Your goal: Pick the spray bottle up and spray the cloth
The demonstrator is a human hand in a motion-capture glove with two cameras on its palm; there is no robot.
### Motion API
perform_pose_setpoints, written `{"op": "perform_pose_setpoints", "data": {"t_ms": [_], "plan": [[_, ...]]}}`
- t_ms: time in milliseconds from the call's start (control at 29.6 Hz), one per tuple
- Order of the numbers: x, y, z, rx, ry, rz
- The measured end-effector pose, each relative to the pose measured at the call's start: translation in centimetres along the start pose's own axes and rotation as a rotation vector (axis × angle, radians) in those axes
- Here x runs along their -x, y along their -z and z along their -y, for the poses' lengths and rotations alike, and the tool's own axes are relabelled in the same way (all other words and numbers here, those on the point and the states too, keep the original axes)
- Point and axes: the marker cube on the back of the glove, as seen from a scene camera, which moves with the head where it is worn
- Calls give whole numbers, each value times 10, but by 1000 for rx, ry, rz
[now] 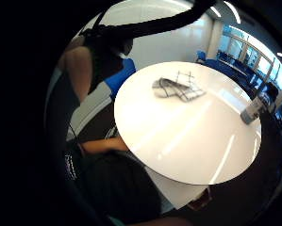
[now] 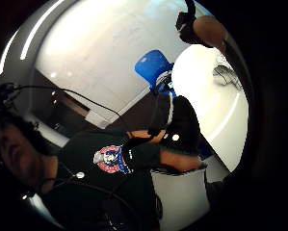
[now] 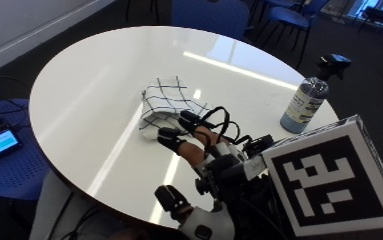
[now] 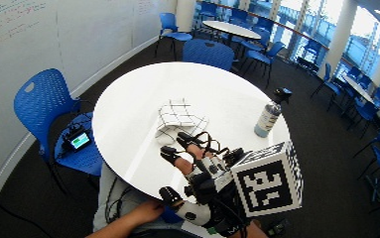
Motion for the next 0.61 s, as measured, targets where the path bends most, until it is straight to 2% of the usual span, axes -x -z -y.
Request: {"op": "perform_pose_setpoints", "data": {"t_ms": [405,607], "plan": [[-25,0,-4,5,-70,-33],[-53,4,3,-65,-130,-59]]}}
